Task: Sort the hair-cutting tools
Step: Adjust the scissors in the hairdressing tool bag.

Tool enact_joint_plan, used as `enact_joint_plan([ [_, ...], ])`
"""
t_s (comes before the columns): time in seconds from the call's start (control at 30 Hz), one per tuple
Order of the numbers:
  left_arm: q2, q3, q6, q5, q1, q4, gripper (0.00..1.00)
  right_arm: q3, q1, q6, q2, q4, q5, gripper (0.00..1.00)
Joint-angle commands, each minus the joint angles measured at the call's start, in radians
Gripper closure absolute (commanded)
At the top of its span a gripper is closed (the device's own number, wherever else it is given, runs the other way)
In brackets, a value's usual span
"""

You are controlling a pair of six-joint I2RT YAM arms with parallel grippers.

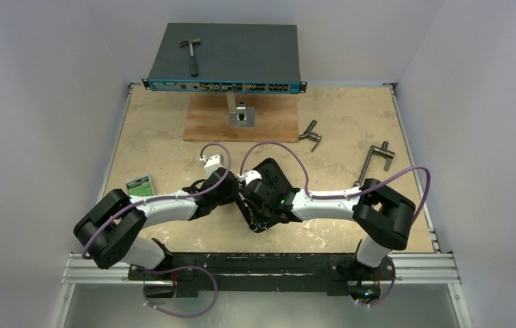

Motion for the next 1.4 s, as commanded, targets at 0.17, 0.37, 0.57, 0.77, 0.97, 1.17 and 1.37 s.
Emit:
enact_joint_plan([
  [0.17, 0.041, -0.03, -0.054, 0.202, -0.078, -0.002, 1.0, -0.012, -0.053, -0.018, 0.073, 0.156, 0.154, 1.0],
  [0.37, 0.048, -0.026, -0.048, 0.211, -0.087, 0.007, 1.0, -0.017, -0.063, -0.01, 0.072, 0.194, 0.195, 1.0],
  [0.57, 0.055, -0.023, -0.043, 0.219, -0.098, 0.003, 1.0, -0.002, -0.071, -0.015, 0.087, 0.212, 0.215, 1.0],
  [0.77, 0.027, -0.024, -0.052, 0.17, -0.098, -0.039, 1.0, -0.006, -0.073, -0.026, 0.068, 0.192, 0.183, 1.0],
  [0.97, -0.015, -0.01, -0.048, 0.096, -0.098, -0.13, 1.0, -0.025, -0.073, -0.044, 0.013, 0.087, 0.157, 1.0],
  [1.17, -0.031, 0.013, -0.043, 0.063, -0.098, -0.175, 1.0, -0.056, -0.072, -0.037, -0.056, 0.031, 0.142, 0.83],
  [1.37, -0.038, 0.042, -0.022, 0.039, -0.098, -0.213, 1.0, -0.067, -0.072, -0.036, -0.117, 0.002, 0.131, 0.77],
])
